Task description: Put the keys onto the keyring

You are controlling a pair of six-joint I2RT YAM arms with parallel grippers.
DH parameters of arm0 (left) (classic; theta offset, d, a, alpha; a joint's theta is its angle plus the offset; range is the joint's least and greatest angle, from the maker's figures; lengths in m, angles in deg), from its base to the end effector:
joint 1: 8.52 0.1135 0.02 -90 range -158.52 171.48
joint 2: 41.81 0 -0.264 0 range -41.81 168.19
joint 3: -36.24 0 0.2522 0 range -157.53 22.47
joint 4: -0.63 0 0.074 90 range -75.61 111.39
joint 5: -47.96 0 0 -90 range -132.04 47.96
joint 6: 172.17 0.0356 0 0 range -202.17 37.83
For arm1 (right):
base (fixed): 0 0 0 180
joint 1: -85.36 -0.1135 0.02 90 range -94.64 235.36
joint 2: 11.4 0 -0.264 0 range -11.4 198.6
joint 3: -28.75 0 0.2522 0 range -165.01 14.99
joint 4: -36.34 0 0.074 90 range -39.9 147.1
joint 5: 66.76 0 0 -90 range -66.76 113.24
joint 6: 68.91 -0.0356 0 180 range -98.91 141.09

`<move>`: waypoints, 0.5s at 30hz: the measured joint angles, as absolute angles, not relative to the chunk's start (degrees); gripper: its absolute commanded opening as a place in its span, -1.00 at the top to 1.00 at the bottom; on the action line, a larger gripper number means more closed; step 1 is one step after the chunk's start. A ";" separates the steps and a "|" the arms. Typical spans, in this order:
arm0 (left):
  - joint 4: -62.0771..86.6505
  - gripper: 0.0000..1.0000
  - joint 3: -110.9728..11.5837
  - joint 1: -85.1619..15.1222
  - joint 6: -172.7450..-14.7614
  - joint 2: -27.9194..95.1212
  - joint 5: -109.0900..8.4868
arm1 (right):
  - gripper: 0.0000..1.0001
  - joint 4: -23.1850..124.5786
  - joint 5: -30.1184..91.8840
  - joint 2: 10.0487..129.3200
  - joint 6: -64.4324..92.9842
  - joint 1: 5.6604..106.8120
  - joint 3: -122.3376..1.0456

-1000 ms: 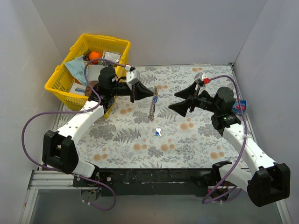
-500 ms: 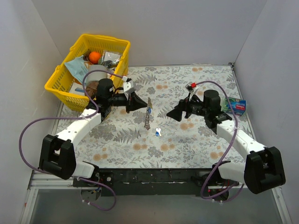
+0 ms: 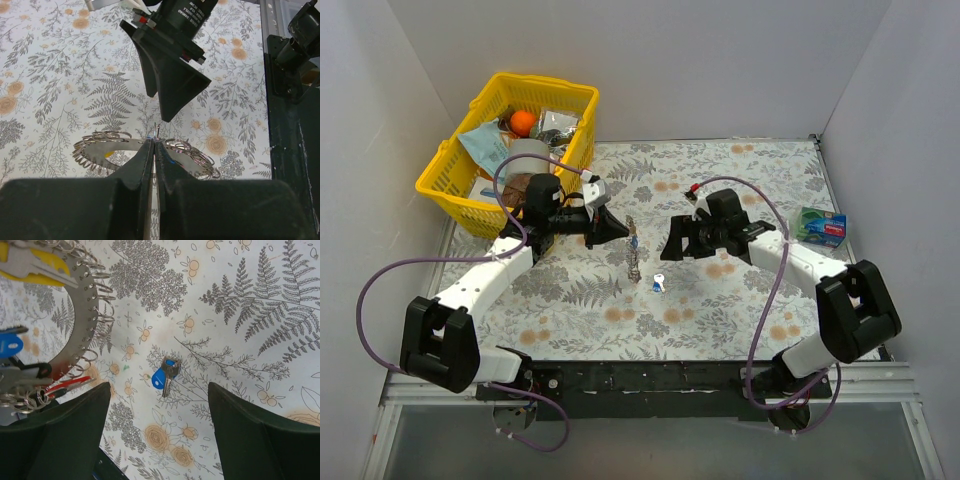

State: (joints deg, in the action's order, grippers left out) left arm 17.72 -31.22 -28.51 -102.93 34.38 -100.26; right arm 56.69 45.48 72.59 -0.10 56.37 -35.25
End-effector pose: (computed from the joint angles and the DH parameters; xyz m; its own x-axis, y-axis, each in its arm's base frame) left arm 0.2619 -0.1275 0.2912 -0.7014 0.0565 -0.7105 0.6957 0.2710 -0.6653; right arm 0.2654 0.1625 0.2206 -0.7813 -0.0504 -0.6221 -0.4489 0.7379 0.5039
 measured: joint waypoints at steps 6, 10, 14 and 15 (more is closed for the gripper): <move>18.84 1.00 -31.22 -28.49 -101.99 34.38 -99.99 | -0.42 65.32 39.47 81.03 -1.89 53.03 -45.19; 18.99 1.00 -31.22 -28.49 -101.62 34.38 -99.97 | -0.25 70.57 37.04 87.39 -2.31 51.12 -48.69; 19.17 1.00 -31.22 -28.49 -101.40 34.38 -99.99 | -0.19 74.15 36.19 90.80 -2.77 49.73 -49.09; 19.17 1.00 -31.22 -28.49 -101.40 34.38 -100.02 | -0.18 74.77 36.00 91.12 -2.77 49.44 -49.11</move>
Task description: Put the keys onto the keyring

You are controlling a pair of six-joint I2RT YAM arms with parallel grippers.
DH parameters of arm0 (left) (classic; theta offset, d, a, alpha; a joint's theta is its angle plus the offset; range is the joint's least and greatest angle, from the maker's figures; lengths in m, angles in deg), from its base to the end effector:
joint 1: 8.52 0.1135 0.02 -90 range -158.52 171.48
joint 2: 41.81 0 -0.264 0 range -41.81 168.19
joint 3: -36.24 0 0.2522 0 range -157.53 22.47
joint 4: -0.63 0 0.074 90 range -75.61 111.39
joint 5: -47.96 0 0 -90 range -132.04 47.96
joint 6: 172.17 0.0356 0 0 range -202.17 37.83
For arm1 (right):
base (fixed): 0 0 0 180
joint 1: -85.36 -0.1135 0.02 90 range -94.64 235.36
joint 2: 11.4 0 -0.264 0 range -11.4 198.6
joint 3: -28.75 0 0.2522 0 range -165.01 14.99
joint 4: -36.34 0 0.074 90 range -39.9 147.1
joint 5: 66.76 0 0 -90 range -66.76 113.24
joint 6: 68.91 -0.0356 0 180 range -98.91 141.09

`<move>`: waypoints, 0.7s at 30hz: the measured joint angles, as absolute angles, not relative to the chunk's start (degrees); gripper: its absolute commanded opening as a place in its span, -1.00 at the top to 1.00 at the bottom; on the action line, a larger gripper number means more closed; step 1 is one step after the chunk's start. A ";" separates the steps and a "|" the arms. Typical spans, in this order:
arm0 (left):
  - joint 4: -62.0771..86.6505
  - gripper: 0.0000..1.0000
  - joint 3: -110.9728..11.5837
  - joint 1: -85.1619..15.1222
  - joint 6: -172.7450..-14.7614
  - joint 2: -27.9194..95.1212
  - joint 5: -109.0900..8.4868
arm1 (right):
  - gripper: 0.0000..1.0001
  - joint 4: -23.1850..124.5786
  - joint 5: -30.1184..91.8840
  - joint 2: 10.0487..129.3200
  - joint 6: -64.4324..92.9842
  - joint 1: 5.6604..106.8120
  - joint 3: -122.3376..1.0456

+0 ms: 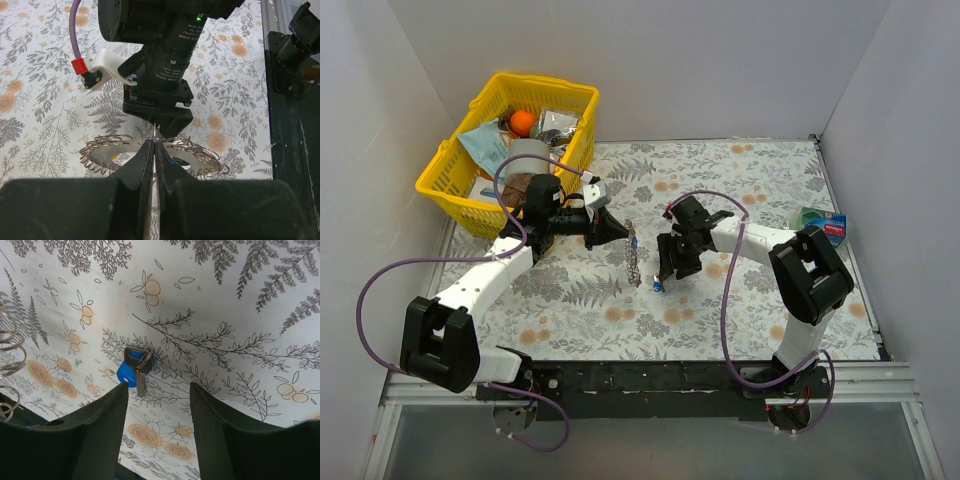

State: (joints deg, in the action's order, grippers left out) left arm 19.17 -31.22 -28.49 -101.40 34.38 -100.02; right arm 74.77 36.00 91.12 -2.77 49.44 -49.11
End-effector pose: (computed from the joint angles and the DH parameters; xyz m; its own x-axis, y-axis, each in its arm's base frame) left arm 0.2611 -0.1270 0.2890 -0.6995 0.0684 -0.7113 0.6979 0.2790 -0.6596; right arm 0.2834 0.2150 0.1690 -0.9246 -0.1827 -0.3342 -0.3052 0.8803 0.3632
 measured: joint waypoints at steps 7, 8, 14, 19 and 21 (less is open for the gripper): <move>19.17 1.00 -31.22 -28.49 -101.20 34.38 -100.17 | -0.09 75.60 36.08 92.00 -3.16 48.96 -50.29; 19.17 1.00 -31.22 -28.49 -101.13 34.38 -100.26 | -0.08 75.51 36.28 92.15 -3.29 48.96 -50.33; 19.17 1.00 -31.22 -28.49 -100.96 34.38 -100.56 | -0.07 74.83 37.79 93.13 -4.56 48.96 -50.40; 19.17 1.00 -31.22 -28.49 -100.81 34.38 -100.98 | 0.06 73.78 38.68 93.99 -5.54 48.96 -50.99; 19.17 1.00 -31.22 -28.49 -100.74 34.38 -101.09 | 0.07 73.56 38.84 94.27 -5.78 48.96 -51.14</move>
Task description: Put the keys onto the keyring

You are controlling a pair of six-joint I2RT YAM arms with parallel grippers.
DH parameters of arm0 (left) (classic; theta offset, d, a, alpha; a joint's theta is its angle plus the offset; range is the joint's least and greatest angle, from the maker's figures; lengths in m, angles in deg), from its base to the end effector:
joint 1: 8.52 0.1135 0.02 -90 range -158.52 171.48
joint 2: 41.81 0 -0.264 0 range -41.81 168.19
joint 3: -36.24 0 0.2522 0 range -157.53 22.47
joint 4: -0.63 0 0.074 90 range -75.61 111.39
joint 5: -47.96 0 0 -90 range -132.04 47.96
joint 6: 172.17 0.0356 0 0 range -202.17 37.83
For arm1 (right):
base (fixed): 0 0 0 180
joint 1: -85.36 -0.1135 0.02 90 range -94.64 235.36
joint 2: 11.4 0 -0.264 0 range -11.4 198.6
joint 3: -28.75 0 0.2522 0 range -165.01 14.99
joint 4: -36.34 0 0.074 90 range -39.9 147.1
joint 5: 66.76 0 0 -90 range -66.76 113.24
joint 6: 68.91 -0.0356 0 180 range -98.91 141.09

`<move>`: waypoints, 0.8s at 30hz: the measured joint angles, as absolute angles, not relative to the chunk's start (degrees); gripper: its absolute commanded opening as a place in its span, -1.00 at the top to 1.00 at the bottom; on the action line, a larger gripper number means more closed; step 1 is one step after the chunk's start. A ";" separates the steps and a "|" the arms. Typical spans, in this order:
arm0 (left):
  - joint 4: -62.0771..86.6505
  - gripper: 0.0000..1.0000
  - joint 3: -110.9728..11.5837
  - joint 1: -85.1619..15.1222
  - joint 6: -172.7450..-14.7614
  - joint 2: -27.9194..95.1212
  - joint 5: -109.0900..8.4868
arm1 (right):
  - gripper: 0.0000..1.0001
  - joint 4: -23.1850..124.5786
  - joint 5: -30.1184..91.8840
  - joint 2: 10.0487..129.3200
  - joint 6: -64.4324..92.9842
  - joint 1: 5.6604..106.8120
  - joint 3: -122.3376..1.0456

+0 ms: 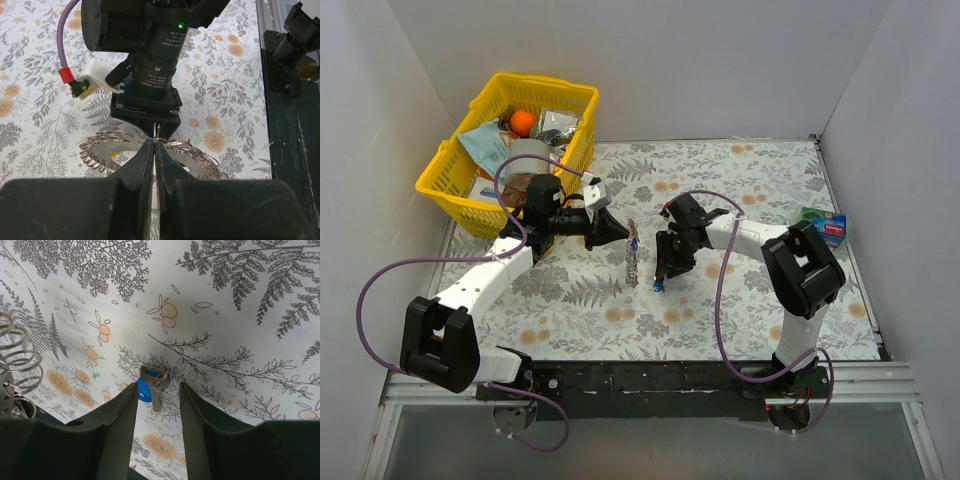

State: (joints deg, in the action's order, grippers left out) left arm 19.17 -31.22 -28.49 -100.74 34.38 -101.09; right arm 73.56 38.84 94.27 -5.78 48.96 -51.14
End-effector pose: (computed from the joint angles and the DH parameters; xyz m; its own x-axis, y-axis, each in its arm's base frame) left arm 0.2605 -0.1272 0.2893 -0.6923 0.0773 -0.7174 0.7085 0.2612 -0.6556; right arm 0.2902 0.2258 0.1615 -0.9425 -0.1540 -0.2967 -0.2734 0.8659 0.4189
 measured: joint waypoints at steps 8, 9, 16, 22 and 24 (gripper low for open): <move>19.32 1.00 -31.20 -28.49 -100.15 34.38 -101.17 | 0.47 73.56 38.62 95.06 -6.07 48.96 -51.71; 19.36 1.00 -31.20 -28.49 -100.11 34.38 -101.17 | 0.55 73.59 38.55 95.08 -5.96 48.96 -51.71; 19.60 1.00 -31.17 -28.49 -99.91 34.38 -101.20 | 0.93 73.61 38.38 95.08 -5.89 48.96 -51.73; 19.97 1.00 -31.13 -28.49 -99.58 34.38 -101.20 | 0.97 73.59 38.38 95.08 -5.70 48.96 -51.82; 20.08 1.00 -31.11 -28.49 -99.47 34.38 -101.17 | 0.97 73.61 38.38 95.08 -5.50 48.96 -52.04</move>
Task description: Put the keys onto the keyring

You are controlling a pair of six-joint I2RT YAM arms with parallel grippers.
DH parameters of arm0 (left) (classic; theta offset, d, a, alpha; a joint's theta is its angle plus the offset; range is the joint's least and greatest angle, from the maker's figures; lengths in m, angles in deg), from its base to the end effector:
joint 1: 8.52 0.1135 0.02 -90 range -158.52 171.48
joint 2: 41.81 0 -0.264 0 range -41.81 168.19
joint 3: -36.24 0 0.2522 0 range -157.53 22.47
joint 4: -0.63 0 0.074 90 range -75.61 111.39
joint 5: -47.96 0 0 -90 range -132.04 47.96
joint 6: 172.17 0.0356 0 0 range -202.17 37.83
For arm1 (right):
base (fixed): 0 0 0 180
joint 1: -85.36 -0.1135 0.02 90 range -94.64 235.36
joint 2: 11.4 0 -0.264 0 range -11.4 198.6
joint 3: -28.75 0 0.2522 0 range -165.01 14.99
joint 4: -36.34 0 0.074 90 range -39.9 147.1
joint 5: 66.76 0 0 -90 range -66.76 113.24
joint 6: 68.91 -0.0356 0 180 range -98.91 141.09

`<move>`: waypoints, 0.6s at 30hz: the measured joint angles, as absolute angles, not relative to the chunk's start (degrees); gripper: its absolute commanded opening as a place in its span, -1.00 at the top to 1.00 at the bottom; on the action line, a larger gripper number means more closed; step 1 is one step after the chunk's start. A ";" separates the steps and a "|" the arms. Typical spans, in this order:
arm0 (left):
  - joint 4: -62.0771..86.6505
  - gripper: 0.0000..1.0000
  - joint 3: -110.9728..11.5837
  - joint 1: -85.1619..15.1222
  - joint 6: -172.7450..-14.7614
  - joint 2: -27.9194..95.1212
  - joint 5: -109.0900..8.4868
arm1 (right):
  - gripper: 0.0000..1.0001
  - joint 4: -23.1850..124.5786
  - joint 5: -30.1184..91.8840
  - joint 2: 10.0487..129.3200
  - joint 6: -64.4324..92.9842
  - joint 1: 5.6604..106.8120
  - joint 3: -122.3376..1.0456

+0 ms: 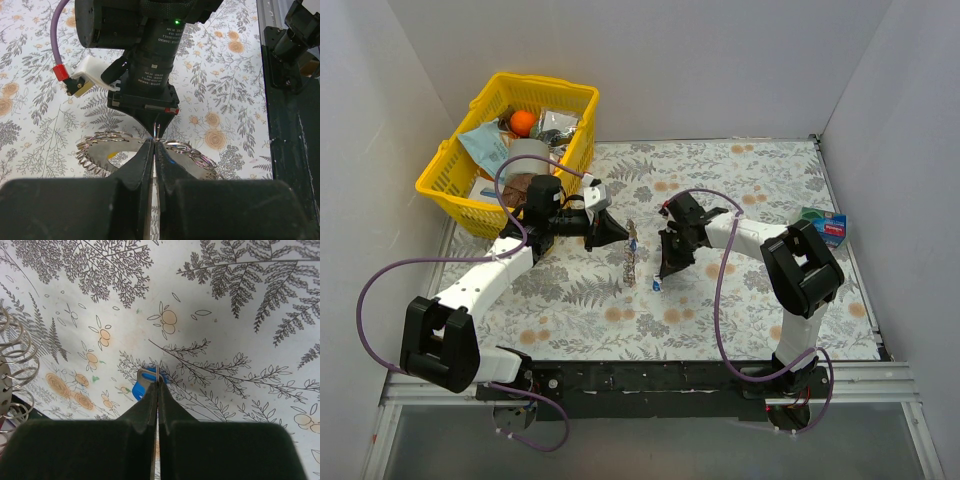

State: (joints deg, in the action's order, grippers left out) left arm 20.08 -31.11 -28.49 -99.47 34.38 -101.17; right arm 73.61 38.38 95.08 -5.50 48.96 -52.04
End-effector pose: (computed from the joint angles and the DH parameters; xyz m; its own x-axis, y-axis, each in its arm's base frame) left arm 0.2597 -0.1269 0.2874 -0.6886 0.0879 -0.7198 0.7131 0.2621 -0.6502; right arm 0.2934 0.2279 0.1608 -0.9403 -0.1564 -0.3024 -0.2768 0.8684 0.4115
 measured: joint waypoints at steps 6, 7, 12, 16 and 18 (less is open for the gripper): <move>20.46 1.00 -31.11 -28.49 -98.86 34.38 -101.15 | 0.97 73.74 38.38 95.08 -3.51 48.96 -53.41; 20.46 1.00 -31.11 -28.49 -98.82 34.38 -101.15 | 0.97 73.85 38.33 95.06 -3.14 48.96 -53.76; 20.46 1.00 -31.11 -28.49 -98.60 34.38 -101.17 | 0.97 73.98 38.36 94.99 -0.93 48.96 -55.99; 20.67 1.00 -31.11 -28.49 -98.40 34.38 -101.15 | 0.97 74.02 38.51 94.69 0.64 48.96 -56.93; 20.98 1.00 -31.11 -28.49 -98.29 34.38 -101.15 | 0.97 74.13 38.62 94.60 1.63 48.96 -57.65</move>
State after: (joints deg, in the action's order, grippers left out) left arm 20.98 -31.11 -28.49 -98.29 34.38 -101.15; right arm 74.13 38.62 94.60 1.63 48.96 -57.65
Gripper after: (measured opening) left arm 0.017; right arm 0.023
